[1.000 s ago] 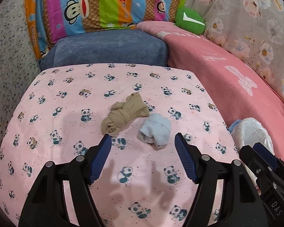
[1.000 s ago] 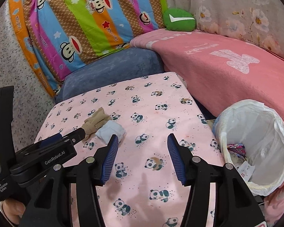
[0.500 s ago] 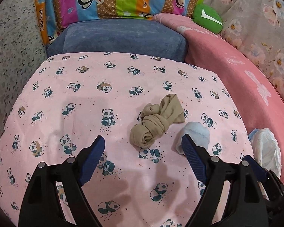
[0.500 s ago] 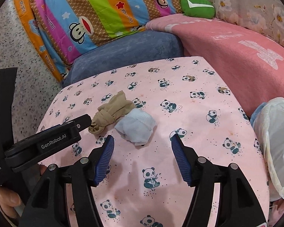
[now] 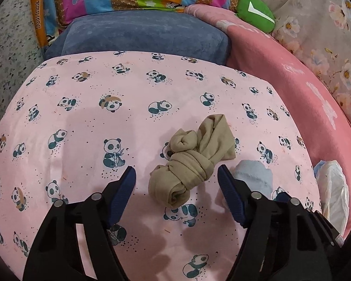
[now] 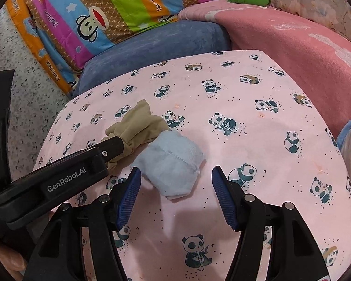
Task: Collect trash
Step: 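Grasp the beige stocking with the left tool while the right tool grasps the light blue sock, then carry stocking and sock over the bin and open both tools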
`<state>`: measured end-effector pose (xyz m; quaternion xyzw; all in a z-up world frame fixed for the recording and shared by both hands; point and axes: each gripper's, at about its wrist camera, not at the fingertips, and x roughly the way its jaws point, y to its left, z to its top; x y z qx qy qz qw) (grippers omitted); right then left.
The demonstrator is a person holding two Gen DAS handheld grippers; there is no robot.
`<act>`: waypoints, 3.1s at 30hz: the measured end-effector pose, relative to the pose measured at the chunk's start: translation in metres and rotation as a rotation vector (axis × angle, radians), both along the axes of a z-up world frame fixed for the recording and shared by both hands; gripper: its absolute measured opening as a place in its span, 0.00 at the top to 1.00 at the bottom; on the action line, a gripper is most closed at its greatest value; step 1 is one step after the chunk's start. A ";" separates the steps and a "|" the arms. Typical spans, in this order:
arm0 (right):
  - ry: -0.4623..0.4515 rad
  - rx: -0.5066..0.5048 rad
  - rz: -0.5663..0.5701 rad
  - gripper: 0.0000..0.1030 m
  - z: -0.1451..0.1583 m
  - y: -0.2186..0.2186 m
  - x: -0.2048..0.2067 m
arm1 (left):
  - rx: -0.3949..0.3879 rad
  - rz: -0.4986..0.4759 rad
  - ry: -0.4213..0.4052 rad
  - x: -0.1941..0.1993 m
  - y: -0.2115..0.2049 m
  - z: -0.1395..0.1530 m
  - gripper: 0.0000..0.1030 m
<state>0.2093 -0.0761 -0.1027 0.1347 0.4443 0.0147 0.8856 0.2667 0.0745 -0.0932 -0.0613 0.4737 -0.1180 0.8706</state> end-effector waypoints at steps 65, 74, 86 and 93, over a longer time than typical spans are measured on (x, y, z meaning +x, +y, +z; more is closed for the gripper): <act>-0.300 0.069 -0.505 0.85 0.106 -0.257 -0.229 | -0.007 -0.503 -0.233 -0.187 -0.253 0.121 0.64; -0.293 0.085 -0.545 0.85 0.096 -0.276 -0.241 | 0.011 -0.547 -0.225 -0.196 -0.277 0.115 0.64; -0.276 0.074 -0.577 0.85 0.088 -0.290 -0.250 | 0.028 -0.594 -0.200 -0.200 -0.305 0.103 0.63; -0.261 0.080 -0.599 0.85 0.080 -0.300 -0.250 | 0.029 -0.617 -0.195 -0.199 -0.317 0.097 0.64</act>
